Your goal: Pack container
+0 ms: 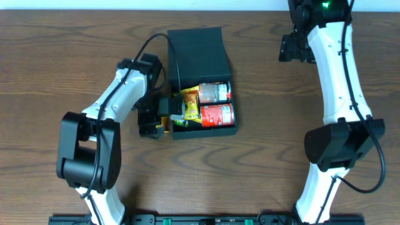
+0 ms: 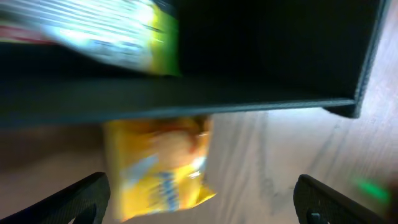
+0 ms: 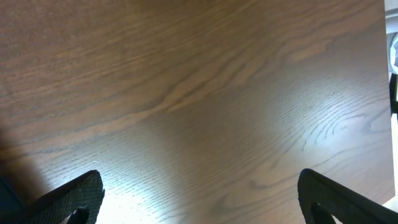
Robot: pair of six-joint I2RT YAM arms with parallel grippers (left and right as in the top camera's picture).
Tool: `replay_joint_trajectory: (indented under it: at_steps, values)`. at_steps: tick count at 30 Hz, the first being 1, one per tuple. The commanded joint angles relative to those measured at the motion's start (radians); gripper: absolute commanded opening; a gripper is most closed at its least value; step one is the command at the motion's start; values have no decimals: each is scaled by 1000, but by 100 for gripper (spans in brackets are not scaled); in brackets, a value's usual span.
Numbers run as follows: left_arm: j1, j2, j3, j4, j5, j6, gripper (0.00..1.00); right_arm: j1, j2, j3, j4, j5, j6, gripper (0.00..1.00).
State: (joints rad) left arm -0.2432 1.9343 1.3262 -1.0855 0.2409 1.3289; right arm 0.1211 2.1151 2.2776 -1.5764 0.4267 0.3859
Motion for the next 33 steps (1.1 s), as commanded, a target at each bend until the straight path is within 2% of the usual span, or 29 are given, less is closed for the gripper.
replay_joint_trajectory:
  at_steps: [1, 8, 12, 21, 33]
  values:
    - [2, 17, -68, 3, 52, 19, 96, -4, -18, 17, 3, 14, 10, 99]
    - [9, 16, -127, 164, 70, 10, 95, -2, -18, 17, 15, 13, 10, 99]
    - [8, 16, -127, 222, -40, 8, 96, -2, -18, 17, 14, 10, 10, 99]
    - [19, 16, -127, 252, -81, -27, 95, -2, -18, 17, 14, -1, 10, 99]
    - [14, 16, -130, 225, 15, -30, 96, -2, -18, 17, 22, -1, 10, 99]
